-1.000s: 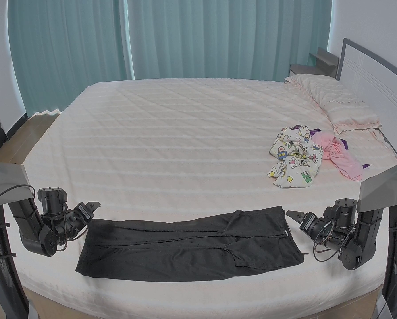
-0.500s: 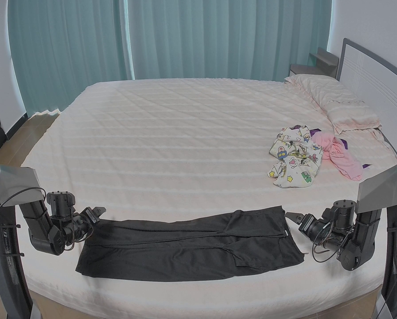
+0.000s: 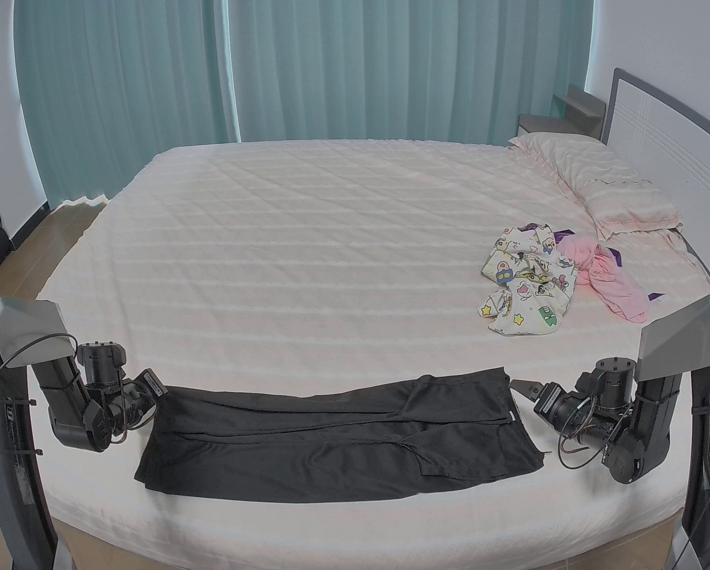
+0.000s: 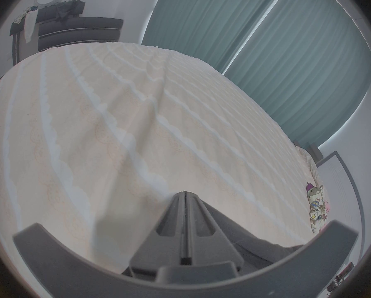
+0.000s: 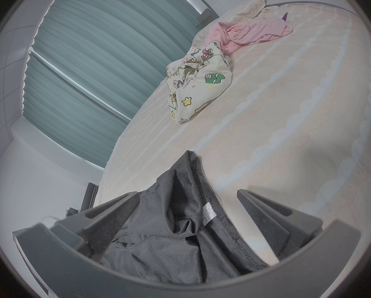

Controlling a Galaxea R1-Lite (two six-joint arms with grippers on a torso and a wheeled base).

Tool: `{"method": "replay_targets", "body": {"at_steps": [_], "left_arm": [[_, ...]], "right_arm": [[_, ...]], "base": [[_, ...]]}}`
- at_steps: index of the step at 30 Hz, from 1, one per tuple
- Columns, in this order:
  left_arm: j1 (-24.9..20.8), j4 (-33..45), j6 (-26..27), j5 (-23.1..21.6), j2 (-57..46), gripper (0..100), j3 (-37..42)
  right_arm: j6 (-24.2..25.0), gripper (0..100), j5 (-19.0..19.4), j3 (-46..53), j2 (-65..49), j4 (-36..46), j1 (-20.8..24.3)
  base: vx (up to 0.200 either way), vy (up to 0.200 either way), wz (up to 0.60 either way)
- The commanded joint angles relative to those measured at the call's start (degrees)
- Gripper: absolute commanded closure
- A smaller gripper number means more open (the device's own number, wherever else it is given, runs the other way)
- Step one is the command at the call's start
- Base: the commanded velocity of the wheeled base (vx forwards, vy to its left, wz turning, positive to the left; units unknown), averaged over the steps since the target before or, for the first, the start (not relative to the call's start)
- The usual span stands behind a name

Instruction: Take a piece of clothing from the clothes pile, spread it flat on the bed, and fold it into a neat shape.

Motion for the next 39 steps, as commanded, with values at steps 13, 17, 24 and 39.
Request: {"method": "replay_targets", "body": {"at_steps": [13, 17, 24, 39], "left_arm": [[1.9, -0.5, -0.3, 0.2, 0.4, 100, -0.9], [1.9, -0.4, -0.5, 0.1, 0.5, 0, -2.0], [3.7, 0.2, -2.2, -0.6, -0.6, 0, -1.0], [8.0, 15.4, 0.9, -6.1, -17.9, 0, 6.7]], "right_arm": [[0.0, 0, 0.0, -0.1, 0.3, -0.6, -0.1], [0.0, 0, 0.0, -0.2, 0.4, -0.6, -0.1], [0.0, 0, -0.1, -0.2, 0.6, -0.6, -0.1], [0.0, 0, -0.1, 0.0, 0.6, -0.6, 0.2]], "base": [[0.0, 0.0, 0.0], [0.0, 0.0, 0.0], [0.0, 0.0, 0.0], [0.0, 0.0, 0.0]]}}
